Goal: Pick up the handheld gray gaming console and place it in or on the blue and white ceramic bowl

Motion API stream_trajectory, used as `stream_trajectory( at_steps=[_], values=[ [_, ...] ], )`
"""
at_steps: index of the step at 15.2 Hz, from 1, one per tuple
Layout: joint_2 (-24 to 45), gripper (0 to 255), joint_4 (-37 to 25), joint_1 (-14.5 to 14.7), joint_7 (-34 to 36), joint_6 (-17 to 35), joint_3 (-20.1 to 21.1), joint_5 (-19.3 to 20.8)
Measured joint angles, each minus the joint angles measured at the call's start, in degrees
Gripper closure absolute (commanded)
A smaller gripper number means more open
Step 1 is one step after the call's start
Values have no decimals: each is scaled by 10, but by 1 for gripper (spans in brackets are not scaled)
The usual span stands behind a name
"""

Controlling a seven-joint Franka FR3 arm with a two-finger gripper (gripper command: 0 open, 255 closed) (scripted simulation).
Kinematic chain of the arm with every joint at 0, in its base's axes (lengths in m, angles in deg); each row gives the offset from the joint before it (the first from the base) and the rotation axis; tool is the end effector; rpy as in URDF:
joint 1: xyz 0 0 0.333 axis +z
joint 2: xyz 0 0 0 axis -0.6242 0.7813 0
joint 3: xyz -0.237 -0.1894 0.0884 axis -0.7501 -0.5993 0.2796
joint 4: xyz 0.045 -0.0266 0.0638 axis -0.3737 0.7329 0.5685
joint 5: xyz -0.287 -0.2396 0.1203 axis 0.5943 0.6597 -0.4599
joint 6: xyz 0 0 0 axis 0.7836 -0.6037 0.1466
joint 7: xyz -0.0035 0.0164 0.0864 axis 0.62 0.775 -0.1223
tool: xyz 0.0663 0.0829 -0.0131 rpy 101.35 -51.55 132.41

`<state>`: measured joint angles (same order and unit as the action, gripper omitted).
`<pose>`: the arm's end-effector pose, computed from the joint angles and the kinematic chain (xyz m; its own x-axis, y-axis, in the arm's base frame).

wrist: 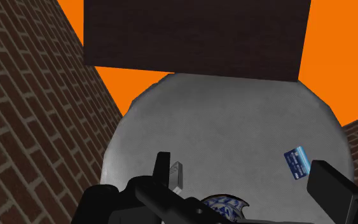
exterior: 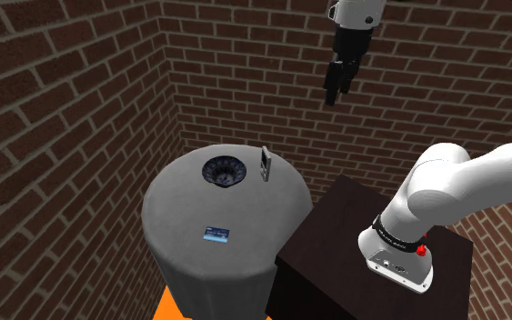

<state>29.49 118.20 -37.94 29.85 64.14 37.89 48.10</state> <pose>0.3008 0.0171 0.6005 0.9980 0.0248 -0.0578 0.0248 -0.9997 -0.0015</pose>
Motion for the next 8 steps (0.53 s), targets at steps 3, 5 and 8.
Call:
stream_trajectory(
  at_steps=[3, 5, 8],
  values=[
    [6, 0, 16, -1, 0, 22, -1, 1],
    [20, 0, 40, -3, 1, 62, -1, 2],
    [48, 0, 73, -6, 5, 125, 0, 1]
  ],
)
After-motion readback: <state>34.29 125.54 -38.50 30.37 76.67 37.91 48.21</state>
